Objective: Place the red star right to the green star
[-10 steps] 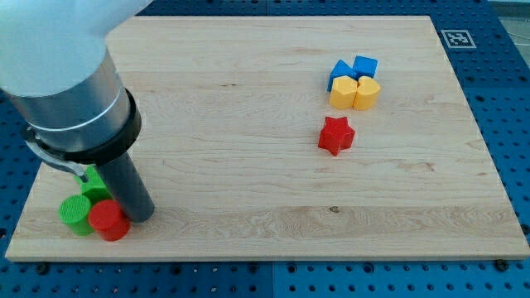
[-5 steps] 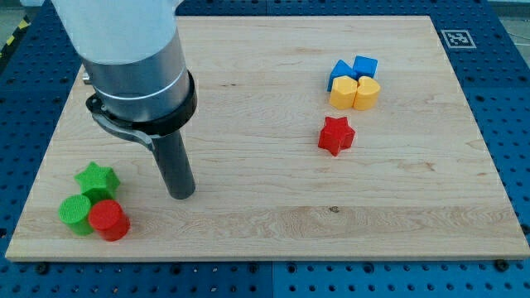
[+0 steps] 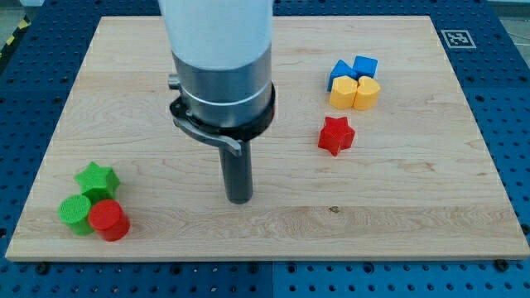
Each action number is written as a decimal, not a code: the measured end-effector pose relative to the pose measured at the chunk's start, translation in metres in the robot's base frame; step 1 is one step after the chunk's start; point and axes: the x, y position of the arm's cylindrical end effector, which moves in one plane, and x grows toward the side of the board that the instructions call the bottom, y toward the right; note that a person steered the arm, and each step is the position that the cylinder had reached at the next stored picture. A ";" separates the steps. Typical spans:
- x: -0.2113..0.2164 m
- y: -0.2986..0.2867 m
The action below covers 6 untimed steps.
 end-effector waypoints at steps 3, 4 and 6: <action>0.012 0.079; 0.012 0.114; 0.012 0.119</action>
